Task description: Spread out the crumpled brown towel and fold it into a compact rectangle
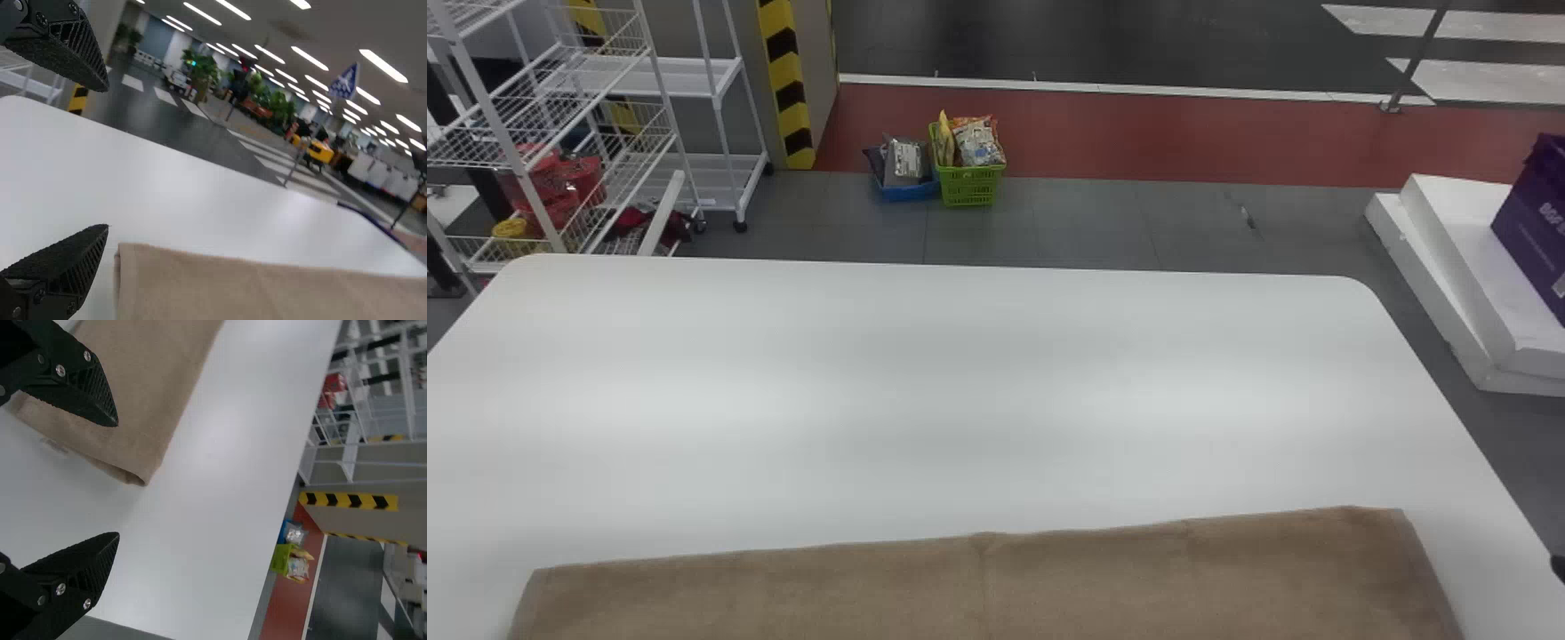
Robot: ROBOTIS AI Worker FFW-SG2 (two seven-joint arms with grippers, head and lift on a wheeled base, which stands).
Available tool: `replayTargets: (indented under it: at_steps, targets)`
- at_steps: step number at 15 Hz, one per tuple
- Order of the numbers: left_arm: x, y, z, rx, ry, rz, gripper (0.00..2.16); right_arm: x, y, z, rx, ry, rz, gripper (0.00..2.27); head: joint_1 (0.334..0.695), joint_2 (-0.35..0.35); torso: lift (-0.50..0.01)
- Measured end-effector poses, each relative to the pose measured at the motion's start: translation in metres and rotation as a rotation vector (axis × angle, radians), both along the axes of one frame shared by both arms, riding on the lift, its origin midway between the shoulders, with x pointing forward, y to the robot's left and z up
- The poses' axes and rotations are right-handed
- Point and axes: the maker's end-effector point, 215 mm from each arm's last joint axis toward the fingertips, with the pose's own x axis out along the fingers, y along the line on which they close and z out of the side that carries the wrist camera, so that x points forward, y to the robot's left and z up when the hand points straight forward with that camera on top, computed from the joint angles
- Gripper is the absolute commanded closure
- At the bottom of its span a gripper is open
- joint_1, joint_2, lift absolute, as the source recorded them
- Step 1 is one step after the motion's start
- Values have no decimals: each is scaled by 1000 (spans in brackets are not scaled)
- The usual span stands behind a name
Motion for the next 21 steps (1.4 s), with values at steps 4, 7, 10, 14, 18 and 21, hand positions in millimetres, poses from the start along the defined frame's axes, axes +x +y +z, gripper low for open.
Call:
replayTargets:
  at_steps: [4, 7, 10, 14, 18, 21]
  targets:
    - [15, 33, -23, -454, 247, 257, 211, 28, -27, -12, 57, 4, -201, 29, 695, 16, -127]
    - [-8, 20, -48, -691, 422, 357, 215, 35, -46, -11, 41, 0, -259, 29, 695, -39, -127]
    - [-20, -20, -69, -837, 578, 404, 218, 29, -65, -12, 29, 1, -308, 29, 695, -146, -127]
    - [-28, -58, -91, -909, 756, 488, 269, 32, -74, -20, 17, 9, -331, 33, 695, -222, -127]
    - [-34, -63, -107, -885, 813, 538, 269, 30, -85, -23, 3, 6, -332, 33, 695, -256, -127]
    - [-33, -65, -116, -840, 821, 558, 272, 30, -87, -26, 4, 7, -329, 33, 695, -266, -127]
